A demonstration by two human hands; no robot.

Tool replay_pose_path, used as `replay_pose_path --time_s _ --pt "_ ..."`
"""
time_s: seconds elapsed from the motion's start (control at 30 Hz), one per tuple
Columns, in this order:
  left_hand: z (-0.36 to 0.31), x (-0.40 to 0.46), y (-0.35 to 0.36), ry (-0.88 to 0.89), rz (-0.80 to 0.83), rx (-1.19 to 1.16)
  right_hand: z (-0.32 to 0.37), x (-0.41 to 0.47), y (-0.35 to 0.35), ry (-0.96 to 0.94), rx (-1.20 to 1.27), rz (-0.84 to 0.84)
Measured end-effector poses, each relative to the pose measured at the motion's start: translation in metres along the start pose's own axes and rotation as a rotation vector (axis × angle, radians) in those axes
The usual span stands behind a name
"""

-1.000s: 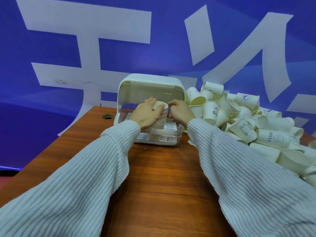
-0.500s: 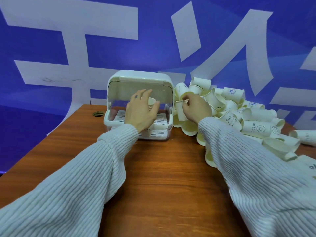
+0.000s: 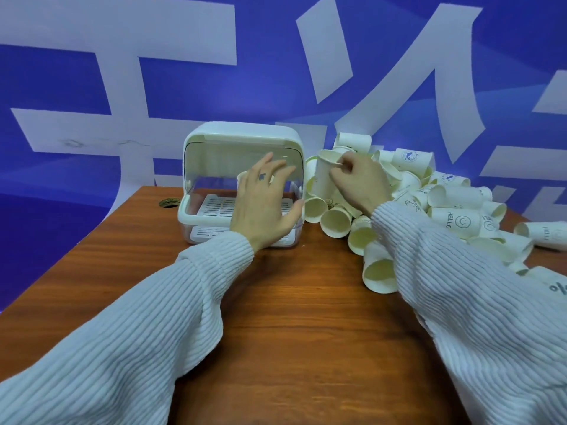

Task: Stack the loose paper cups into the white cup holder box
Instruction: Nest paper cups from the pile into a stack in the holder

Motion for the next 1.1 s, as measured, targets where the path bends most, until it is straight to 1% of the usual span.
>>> replay_pose_path --time_s 0.07,0.13,0.17,0.23,0.27,0.3,0.37,0.43,0.47,0.57,0.7,0.77,0.87,0.9,0.97,1.03,1.1 --pt "-0.016 0.007 0.006 -0.008 0.066 -0.054 0.003 -0.010 -0.011 -0.030 0.297 0.105" --pt "-0.029 0.013 0.012 -0.114 0.128 -0.167 0.007 -0.023 -0.019 -0.013 0.538 0.255" --pt "-0.033 0.014 0.015 -0.184 0.153 -0.235 0.008 -0.028 -0.022 -0.004 0.609 0.322" --pt "-0.039 0.013 0.019 -0.258 0.168 -0.308 0.008 -0.037 -0.028 -0.007 0.642 0.408" --pt "-0.040 0.011 0.020 -0.270 0.159 -0.317 0.006 -0.038 -0.029 0.005 0.635 0.416" --pt "-0.040 0.007 0.019 -0.282 0.140 -0.324 0.002 -0.037 -0.031 0.036 0.624 0.389" --pt "-0.038 -0.002 0.017 -0.316 0.108 -0.346 -0.010 -0.025 -0.030 0.104 0.534 0.233" --pt "-0.035 -0.013 0.017 -0.321 0.126 -0.350 -0.025 -0.008 -0.023 0.135 0.317 0.073" --pt "-0.033 -0.017 0.017 -0.312 0.146 -0.345 -0.029 -0.002 -0.019 0.141 0.200 0.050" --pt "-0.026 -0.026 0.017 -0.301 0.187 -0.339 -0.030 0.010 0.001 0.098 -0.038 0.110" --pt "-0.015 -0.034 0.019 -0.343 0.182 -0.357 -0.018 0.025 0.030 -0.103 -0.340 0.145" --pt "-0.009 -0.037 0.020 -0.350 0.182 -0.362 -0.012 0.031 0.042 -0.183 -0.438 0.127" --pt "-0.002 -0.043 0.021 -0.368 0.193 -0.366 -0.007 0.037 0.048 -0.270 -0.481 0.025" --pt "-0.001 -0.045 0.022 -0.364 0.197 -0.363 -0.007 0.038 0.046 -0.264 -0.462 0.009" --pt "-0.001 -0.046 0.024 -0.346 0.210 -0.357 -0.015 0.039 0.041 -0.213 -0.460 0.064" --pt "-0.002 -0.046 0.026 -0.334 0.219 -0.358 -0.029 0.039 0.035 -0.180 -0.581 0.156" --pt "-0.006 -0.043 0.027 -0.331 0.236 -0.361 -0.041 0.037 0.029 -0.167 -0.667 0.199"
Point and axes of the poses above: each hand's wrist, its own x-axis towards the middle knuckle, its own y-axis out of the palm, z = x × y, the point moved 3 cm from there along x, towards the middle knuckle, and after that the axes turned 5 degrees about y, right-handed, at the moved point
